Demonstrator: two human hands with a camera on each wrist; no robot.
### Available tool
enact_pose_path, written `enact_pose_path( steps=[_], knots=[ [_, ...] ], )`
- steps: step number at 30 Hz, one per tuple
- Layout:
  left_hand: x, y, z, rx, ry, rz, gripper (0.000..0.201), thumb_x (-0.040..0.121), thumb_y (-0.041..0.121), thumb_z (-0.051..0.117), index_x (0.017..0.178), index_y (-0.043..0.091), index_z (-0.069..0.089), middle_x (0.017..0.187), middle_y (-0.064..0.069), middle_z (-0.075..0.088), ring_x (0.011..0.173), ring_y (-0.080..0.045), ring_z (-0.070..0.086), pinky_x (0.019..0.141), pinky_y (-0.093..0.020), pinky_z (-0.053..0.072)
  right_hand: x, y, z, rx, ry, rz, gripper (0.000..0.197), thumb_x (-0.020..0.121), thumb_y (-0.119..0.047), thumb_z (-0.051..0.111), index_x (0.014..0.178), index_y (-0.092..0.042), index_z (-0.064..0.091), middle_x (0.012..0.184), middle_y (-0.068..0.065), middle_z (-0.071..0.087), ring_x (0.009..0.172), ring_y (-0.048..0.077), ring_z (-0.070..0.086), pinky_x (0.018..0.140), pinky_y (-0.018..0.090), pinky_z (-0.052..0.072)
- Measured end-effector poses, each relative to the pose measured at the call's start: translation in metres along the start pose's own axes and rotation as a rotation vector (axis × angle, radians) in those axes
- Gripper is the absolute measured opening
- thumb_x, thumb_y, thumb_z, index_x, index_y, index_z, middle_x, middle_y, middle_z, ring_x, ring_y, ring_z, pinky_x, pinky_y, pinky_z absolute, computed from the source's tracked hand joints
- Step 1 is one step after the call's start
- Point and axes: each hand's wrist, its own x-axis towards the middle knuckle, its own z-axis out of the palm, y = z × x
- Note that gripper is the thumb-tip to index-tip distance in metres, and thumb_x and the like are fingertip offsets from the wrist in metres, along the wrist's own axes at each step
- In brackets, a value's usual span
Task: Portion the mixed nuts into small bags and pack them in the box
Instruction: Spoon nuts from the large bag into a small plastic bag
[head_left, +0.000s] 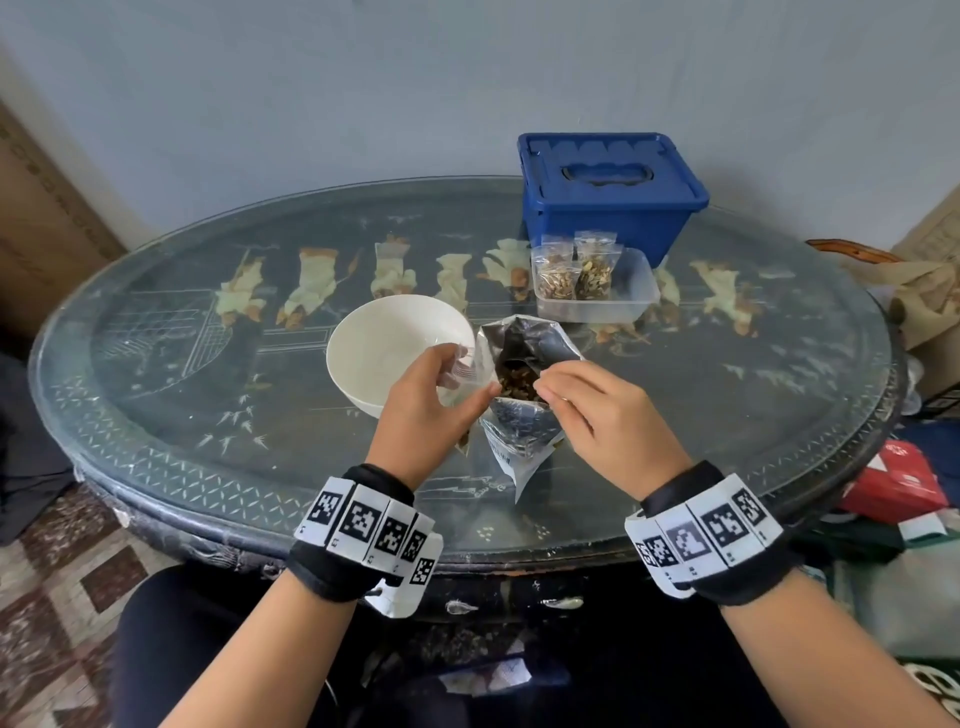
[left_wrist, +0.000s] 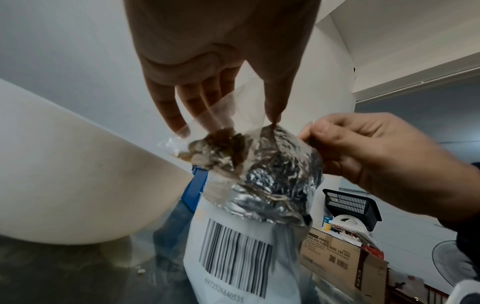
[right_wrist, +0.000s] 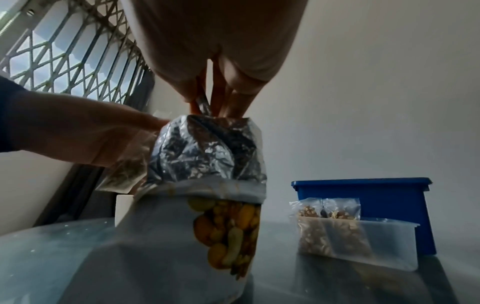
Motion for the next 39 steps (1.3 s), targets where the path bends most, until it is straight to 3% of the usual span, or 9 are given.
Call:
enact_pose_path(
  steps=[7,11,17,20,22,26,28,34,39],
  knots=[
    [-0.003,0.003,0.003,0.003,-0.031,-0.013,0.050,0.080,0.032,0.069,0.122,0.011,0.051,0.107,0.006,0.055,0.093,-0.009,0.051,0.079,-0.016,0.038,0.006,0.001,0.005,-0.015,0.080,0.219,0.038,0.094,-0.023,0.038,0.081,-0.001,0.065,0.071,0.009,0.065,0.062,0.026,0.064,0.057,0.031,0.049],
    [-0.004,0.002,0.002,0.006,-0.031,-0.013,0.050,0.081,0.032,0.068,0.122,0.011,0.051,0.106,0.006,0.056,0.094,-0.009,0.051,0.080,-0.017,0.038,0.013,0.001,0.005,0.036,0.170,0.325,0.040,0.093,-0.025,0.036,0.080,-0.001,0.065,0.065,0.008,0.066,0.060,0.023,0.064,0.058,0.024,0.045],
    [-0.005,0.000,0.002,-0.008,-0.041,-0.032,0.051,0.081,0.033,0.068,0.124,0.011,0.050,0.109,0.005,0.056,0.097,-0.010,0.050,0.082,-0.019,0.039,0.019,-0.001,0.002,0.063,0.221,0.467,0.047,0.094,-0.033,0.033,0.073,-0.001,0.060,0.054,0.007,0.061,0.051,0.022,0.059,0.058,0.032,0.043],
    [-0.005,0.001,0.001,-0.011,-0.041,-0.042,0.052,0.081,0.033,0.068,0.124,0.011,0.050,0.107,0.006,0.054,0.096,-0.010,0.049,0.082,-0.019,0.039,0.021,0.000,-0.001,0.111,0.258,0.587,0.034,0.098,-0.021,0.040,0.075,-0.004,0.059,0.053,0.000,0.058,0.045,0.005,0.056,0.055,0.022,0.045],
    [-0.005,0.001,0.001,-0.015,-0.038,-0.046,0.052,0.081,0.033,0.068,0.124,0.011,0.050,0.106,0.007,0.054,0.095,-0.009,0.049,0.082,-0.019,0.039,0.023,0.001,-0.004,0.171,0.281,0.677,0.032,0.099,-0.018,0.041,0.074,-0.007,0.058,0.053,0.001,0.059,0.046,0.005,0.058,0.055,0.019,0.047],
    [-0.006,0.001,0.000,-0.014,-0.040,-0.044,0.051,0.081,0.032,0.069,0.123,0.011,0.050,0.105,0.008,0.054,0.094,-0.009,0.049,0.081,-0.018,0.039,0.025,0.002,-0.010,0.302,0.334,0.818,0.034,0.099,-0.019,0.042,0.072,-0.005,0.058,0.057,0.005,0.062,0.046,0.015,0.062,0.058,0.037,0.055],
    [-0.006,0.000,0.000,-0.014,-0.040,-0.042,0.050,0.080,0.032,0.069,0.123,0.011,0.051,0.105,0.008,0.054,0.094,-0.010,0.050,0.080,-0.018,0.038,0.025,0.003,-0.013,0.373,0.380,0.888,0.036,0.099,-0.019,0.042,0.068,-0.009,0.056,0.057,0.004,0.061,0.046,0.018,0.063,0.058,0.040,0.055],
    [-0.003,0.000,-0.002,0.000,-0.056,-0.025,0.052,0.079,0.034,0.070,0.123,0.011,0.051,0.107,0.005,0.057,0.094,-0.010,0.052,0.079,-0.019,0.041,0.022,0.005,-0.020,0.489,0.459,0.981,0.036,0.099,-0.017,0.041,0.067,-0.009,0.056,0.063,0.013,0.062,0.043,0.013,0.060,0.048,0.026,0.053],
    [-0.001,0.000,-0.005,0.028,-0.064,0.000,0.052,0.078,0.034,0.071,0.122,0.012,0.052,0.105,0.007,0.056,0.090,-0.008,0.051,0.071,-0.010,0.038,0.019,0.009,-0.024,0.568,0.540,1.040,0.036,0.099,-0.017,0.041,0.067,-0.009,0.056,0.061,0.008,0.062,0.044,0.014,0.059,0.045,0.024,0.050]
  ],
)
